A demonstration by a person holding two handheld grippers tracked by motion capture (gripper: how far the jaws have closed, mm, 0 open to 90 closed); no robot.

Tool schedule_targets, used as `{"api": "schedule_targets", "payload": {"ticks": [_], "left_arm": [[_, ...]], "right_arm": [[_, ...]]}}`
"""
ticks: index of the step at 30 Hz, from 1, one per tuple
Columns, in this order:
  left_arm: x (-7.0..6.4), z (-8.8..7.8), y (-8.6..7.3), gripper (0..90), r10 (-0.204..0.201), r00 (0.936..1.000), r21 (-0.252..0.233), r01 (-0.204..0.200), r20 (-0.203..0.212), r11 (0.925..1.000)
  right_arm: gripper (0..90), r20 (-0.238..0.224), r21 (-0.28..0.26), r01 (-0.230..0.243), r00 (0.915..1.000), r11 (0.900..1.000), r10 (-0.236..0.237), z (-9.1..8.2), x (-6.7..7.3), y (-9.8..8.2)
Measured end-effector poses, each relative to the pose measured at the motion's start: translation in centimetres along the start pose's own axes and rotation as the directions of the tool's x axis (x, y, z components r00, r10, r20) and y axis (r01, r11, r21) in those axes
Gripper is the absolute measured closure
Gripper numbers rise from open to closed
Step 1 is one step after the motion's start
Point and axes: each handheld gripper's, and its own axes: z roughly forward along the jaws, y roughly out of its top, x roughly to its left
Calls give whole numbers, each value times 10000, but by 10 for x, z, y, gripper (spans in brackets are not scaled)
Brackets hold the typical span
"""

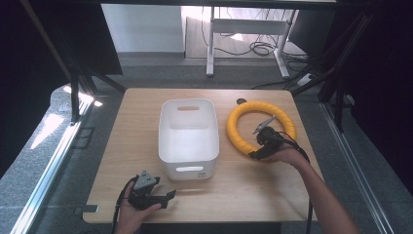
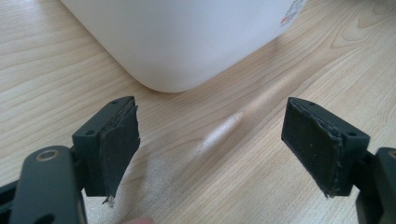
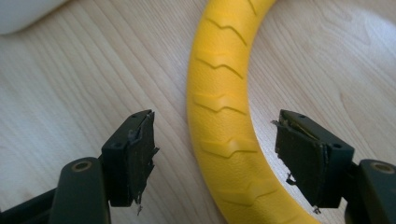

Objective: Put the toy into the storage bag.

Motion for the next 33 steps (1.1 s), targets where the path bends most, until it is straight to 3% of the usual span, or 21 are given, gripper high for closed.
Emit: {"api": "schedule_targets", "payload": {"ticks": [20, 33], "left_arm": [[-2, 2, 0, 192, 28, 10000, 48, -28, 3, 10000], [-2, 3, -1, 192, 39, 10000, 50, -39, -26, 10000]], "right_arm": [[275, -48, 1126, 227, 9997, 9934, -223, 29, -5, -6], [299, -63, 1317, 256, 9997, 9910, -250, 36, -8, -8]]}}
